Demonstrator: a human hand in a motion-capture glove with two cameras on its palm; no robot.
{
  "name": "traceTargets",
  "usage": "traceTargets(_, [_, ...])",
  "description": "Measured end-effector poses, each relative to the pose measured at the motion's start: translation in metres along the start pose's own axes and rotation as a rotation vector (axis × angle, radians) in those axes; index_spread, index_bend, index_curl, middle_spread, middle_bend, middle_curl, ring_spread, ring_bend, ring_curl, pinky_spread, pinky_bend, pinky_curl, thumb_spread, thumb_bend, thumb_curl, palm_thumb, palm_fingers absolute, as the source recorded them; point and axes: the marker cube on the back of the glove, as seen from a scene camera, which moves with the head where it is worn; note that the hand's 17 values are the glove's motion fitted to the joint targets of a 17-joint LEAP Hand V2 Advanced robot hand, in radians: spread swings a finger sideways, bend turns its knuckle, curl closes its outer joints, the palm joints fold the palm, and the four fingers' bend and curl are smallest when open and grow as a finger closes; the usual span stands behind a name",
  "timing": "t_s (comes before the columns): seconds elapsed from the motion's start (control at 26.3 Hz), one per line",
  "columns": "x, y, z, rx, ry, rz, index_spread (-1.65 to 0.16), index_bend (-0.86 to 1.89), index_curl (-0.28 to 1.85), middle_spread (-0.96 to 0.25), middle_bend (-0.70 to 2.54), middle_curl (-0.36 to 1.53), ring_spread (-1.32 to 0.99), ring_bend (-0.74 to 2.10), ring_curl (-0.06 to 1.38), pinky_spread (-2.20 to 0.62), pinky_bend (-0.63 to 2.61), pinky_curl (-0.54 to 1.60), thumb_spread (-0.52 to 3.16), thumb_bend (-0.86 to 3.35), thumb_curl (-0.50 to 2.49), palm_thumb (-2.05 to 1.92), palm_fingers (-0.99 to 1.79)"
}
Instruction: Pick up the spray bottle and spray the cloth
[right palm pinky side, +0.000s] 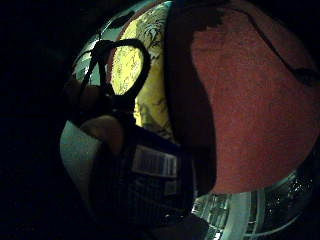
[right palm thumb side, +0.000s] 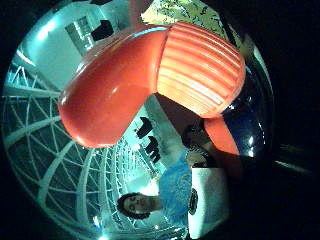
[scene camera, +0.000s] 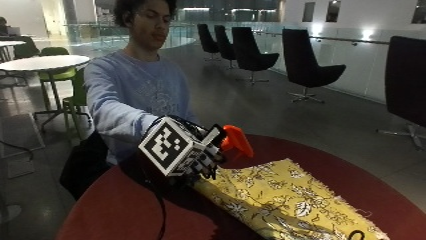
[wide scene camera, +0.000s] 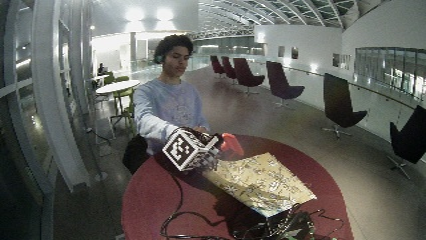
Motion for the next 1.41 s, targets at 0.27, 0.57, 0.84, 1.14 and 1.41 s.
traceTargets(0.27, [-0.002, 0.000, 0.001, 0.007, 0.012, 0.018, -0.20, 0.13, 0.38, -0.08, 0.30, 0.51, -0.06, 0.50, 0.41, 0.17, 0.26, 0.37, 0.57, -0.03, 0.69, 1.02, 1.12])
traceTargets(0.57, [-0.002, 0.000, 0.001, 0.008, 0.016, 0.027, -0.20, 0.14, 0.38, -0.08, 0.30, 0.51, -0.06, 0.50, 0.41, 0.16, 0.26, 0.37, 0.57, -0.03, 0.69, 1.01, 1.13])
traceTargets(0.84, [-0.003, 0.001, 0.002, 0.010, 0.010, 0.020, -0.19, 0.13, 0.38, -0.08, 0.31, 0.51, -0.06, 0.50, 0.41, 0.16, 0.26, 0.37, 0.58, -0.03, 0.69, 1.01, 1.13])
traceTargets(1.14, [-0.031, 0.009, 0.020, 0.130, -0.024, -0.219, -0.19, 0.13, 0.38, -0.08, 0.31, 0.51, -0.05, 0.51, 0.41, 0.16, 0.27, 0.38, 0.58, -0.03, 0.70, 1.01, 1.13])
traceTargets(1.41, [-0.082, 0.020, 0.075, 0.214, -0.215, -0.618, -0.20, 0.13, 0.38, -0.08, 0.31, 0.51, -0.06, 0.51, 0.41, 0.15, 0.27, 0.38, 0.58, -0.03, 0.70, 1.00, 1.13])
